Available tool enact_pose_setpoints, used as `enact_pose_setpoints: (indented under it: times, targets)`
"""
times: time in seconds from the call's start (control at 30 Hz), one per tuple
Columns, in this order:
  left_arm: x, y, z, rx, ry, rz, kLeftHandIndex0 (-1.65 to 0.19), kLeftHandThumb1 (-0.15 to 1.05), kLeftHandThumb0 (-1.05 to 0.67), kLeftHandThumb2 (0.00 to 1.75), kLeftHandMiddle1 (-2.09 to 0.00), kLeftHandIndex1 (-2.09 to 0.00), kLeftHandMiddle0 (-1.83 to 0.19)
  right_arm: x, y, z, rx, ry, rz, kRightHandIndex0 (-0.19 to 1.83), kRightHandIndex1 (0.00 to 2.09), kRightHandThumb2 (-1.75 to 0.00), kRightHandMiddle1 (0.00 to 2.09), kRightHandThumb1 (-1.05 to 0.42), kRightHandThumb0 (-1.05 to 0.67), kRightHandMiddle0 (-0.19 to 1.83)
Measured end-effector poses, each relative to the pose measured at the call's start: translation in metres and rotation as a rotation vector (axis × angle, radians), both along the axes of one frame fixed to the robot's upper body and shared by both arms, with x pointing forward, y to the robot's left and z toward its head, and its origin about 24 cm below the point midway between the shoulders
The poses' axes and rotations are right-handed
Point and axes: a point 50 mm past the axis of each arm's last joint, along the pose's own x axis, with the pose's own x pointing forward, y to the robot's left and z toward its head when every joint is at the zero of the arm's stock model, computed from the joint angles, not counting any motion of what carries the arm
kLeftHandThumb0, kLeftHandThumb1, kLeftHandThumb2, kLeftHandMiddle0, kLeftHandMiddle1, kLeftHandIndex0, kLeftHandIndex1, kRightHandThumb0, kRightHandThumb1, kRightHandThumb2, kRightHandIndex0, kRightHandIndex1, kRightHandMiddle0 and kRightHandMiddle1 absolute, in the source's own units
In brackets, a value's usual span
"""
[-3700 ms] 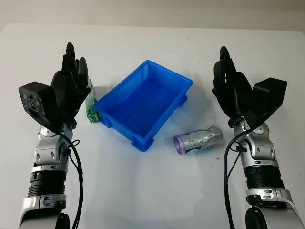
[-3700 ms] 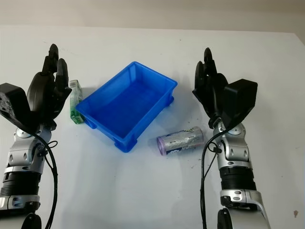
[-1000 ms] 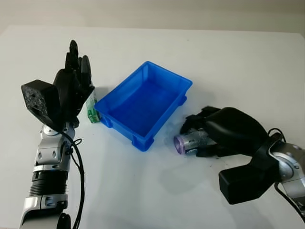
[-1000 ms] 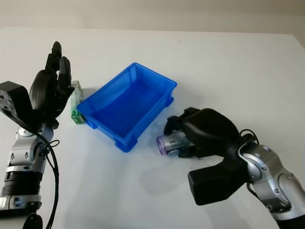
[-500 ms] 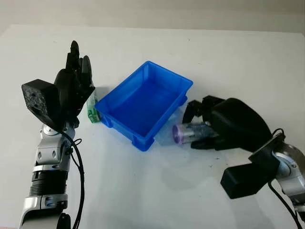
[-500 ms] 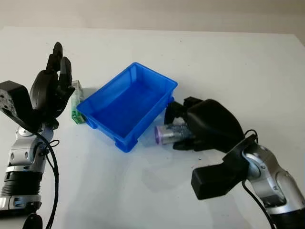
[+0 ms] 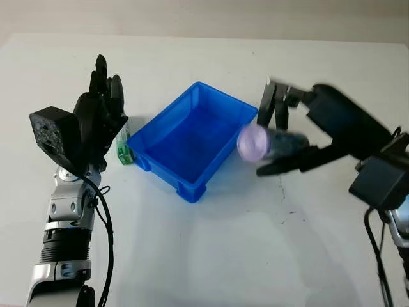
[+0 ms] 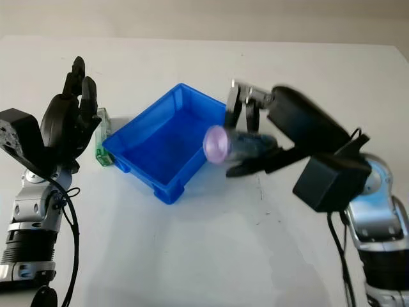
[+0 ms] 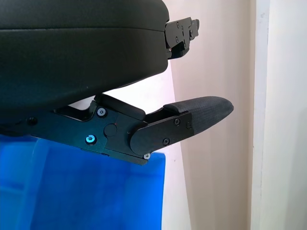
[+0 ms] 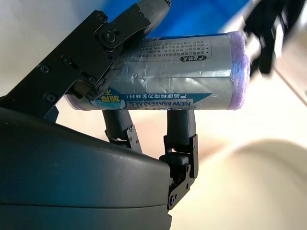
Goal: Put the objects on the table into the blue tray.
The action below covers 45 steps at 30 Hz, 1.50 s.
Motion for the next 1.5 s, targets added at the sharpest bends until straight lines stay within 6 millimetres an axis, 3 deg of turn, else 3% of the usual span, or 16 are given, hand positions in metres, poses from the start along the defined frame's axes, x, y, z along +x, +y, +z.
enact_pose_setpoints:
  times: [0.23, 0.5, 0.77, 0.97, 1.03, 1.07, 1.13, 1.17, 1.23, 1.33, 1.5]
  targets:
    - [-0.001, -0.001, -0.001, -0.006, -0.004, 0.009, 0.19, 1.05, -0.73, 0.70, 0.00, 0.00, 0.19, 0.029, 0.003, 0.003, 0.209, -0.117, -0.144, 1.19, 2.09, -0.41, 2.09, -1.05, -0.42, 0.99]
    - [-0.002, -0.003, -0.005, -0.019, -0.001, 0.010, 0.19, 1.05, -0.74, 0.70, 0.00, 0.00, 0.19, 0.064, 0.026, -0.022, 0.219, -0.103, -0.193, 1.25, 2.09, -0.41, 2.09, -1.05, -0.45, 0.98]
    - [-0.003, -0.005, -0.007, -0.027, -0.003, 0.014, 0.19, 1.05, -0.74, 0.70, 0.00, 0.00, 0.19, 0.085, 0.059, -0.039, 0.099, -0.046, -0.092, 1.04, 2.09, -0.38, 2.09, -1.05, -0.48, 0.73]
    - [-0.003, -0.007, -0.007, -0.038, -0.016, 0.015, 0.19, 1.05, -0.74, 0.68, 0.00, 0.00, 0.19, 0.089, 0.086, -0.060, 0.042, 0.010, -0.006, 0.88, 2.09, -0.33, 2.09, -1.05, -0.53, 0.52]
    - [-0.003, -0.007, -0.008, -0.044, -0.014, 0.024, 0.19, 1.05, -0.74, 0.68, 0.00, 0.00, 0.19, 0.088, 0.088, -0.063, 0.047, 0.022, 0.017, 0.47, 2.09, -0.28, 1.98, -1.05, -0.58, 0.28]
    - [-0.003, -0.007, -0.008, -0.046, -0.012, 0.028, 0.19, 1.05, -0.74, 0.68, 0.00, 0.00, 0.19, 0.088, 0.088, -0.064, 0.049, 0.030, 0.032, 0.37, 2.09, -0.27, 1.95, -1.05, -0.59, 0.24]
    - [-0.003, -0.007, -0.010, -0.051, -0.009, 0.034, 0.19, 1.05, -0.73, 0.68, 0.00, 0.00, 0.19, 0.089, 0.088, -0.064, 0.016, 0.054, 0.057, 0.06, 1.22, -0.33, 1.26, -1.05, -0.72, -0.03]
    - [-0.003, -0.008, -0.010, -0.053, -0.008, 0.033, 0.19, 1.05, -0.73, 0.68, 0.00, 0.00, 0.19, 0.089, 0.087, -0.064, -0.019, 0.068, 0.073, -0.03, 0.67, -0.36, 0.78, -1.05, -0.78, -0.10]
    - [-0.003, -0.008, -0.010, -0.054, -0.008, 0.032, 0.19, 1.05, -0.73, 0.68, 0.00, 0.00, 0.19, 0.089, 0.083, -0.062, -0.103, 0.089, 0.096, -0.13, 0.20, -0.41, 0.31, -1.05, -0.86, -0.16]
    - [-0.003, -0.008, -0.011, -0.053, -0.003, 0.034, 0.19, 1.05, -0.74, 0.69, 0.00, 0.00, 0.19, 0.089, 0.073, -0.055, -0.185, 0.081, 0.097, -0.19, 0.02, -0.50, 0.03, -1.05, -0.95, -0.19]
    - [-0.003, -0.009, -0.012, -0.052, 0.008, 0.030, 0.19, 1.05, -0.74, 0.68, 0.00, 0.00, 0.19, 0.087, 0.065, -0.042, -0.189, 0.040, 0.089, -0.19, 0.00, -0.67, 0.00, -1.05, -1.00, -0.19]
